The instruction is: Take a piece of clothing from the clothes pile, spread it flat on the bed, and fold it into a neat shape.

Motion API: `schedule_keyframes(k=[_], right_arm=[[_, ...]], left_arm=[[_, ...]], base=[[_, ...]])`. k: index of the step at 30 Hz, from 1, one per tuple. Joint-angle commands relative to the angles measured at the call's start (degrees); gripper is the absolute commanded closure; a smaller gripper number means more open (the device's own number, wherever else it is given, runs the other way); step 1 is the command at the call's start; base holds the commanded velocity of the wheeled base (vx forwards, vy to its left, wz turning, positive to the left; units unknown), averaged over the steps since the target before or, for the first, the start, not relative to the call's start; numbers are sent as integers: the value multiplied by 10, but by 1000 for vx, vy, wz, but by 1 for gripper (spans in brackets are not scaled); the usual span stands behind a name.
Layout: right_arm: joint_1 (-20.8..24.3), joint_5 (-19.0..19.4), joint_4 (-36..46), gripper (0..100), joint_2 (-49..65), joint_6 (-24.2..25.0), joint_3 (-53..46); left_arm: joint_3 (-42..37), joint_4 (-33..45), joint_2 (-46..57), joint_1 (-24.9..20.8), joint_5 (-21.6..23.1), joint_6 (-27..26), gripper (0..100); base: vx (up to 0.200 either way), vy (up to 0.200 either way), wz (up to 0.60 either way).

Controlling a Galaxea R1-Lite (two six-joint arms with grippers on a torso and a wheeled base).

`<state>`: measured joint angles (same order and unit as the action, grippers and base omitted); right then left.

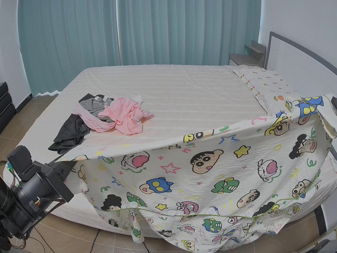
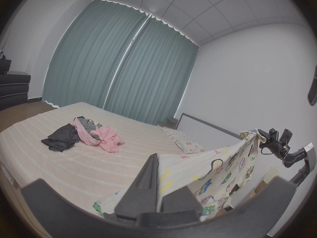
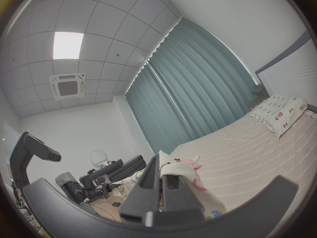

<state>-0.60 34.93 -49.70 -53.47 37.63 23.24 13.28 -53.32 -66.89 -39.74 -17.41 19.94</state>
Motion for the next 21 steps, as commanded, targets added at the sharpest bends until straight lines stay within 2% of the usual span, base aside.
schedule_keyframes(k=[1, 3, 12, 21], right_arm=[[-19, 0, -1, 100, -45, -22, -14], [-22, 0, -1, 100, -55, -28, -14], [-42, -1, -7, 100, -128, -61, -5], [-42, -2, -10, 100, -219, -85, 36]], left_arm=[[7, -4, -63, 17, 1, 10, 100], [18, -5, -80, 25, 4, 14, 100], [101, -6, -171, 56, 15, 31, 100], [184, -6, -286, 106, 89, 30, 100]], base=[[0, 0, 0], [0, 0, 0], [200, 0, 0], [200, 0, 0]])
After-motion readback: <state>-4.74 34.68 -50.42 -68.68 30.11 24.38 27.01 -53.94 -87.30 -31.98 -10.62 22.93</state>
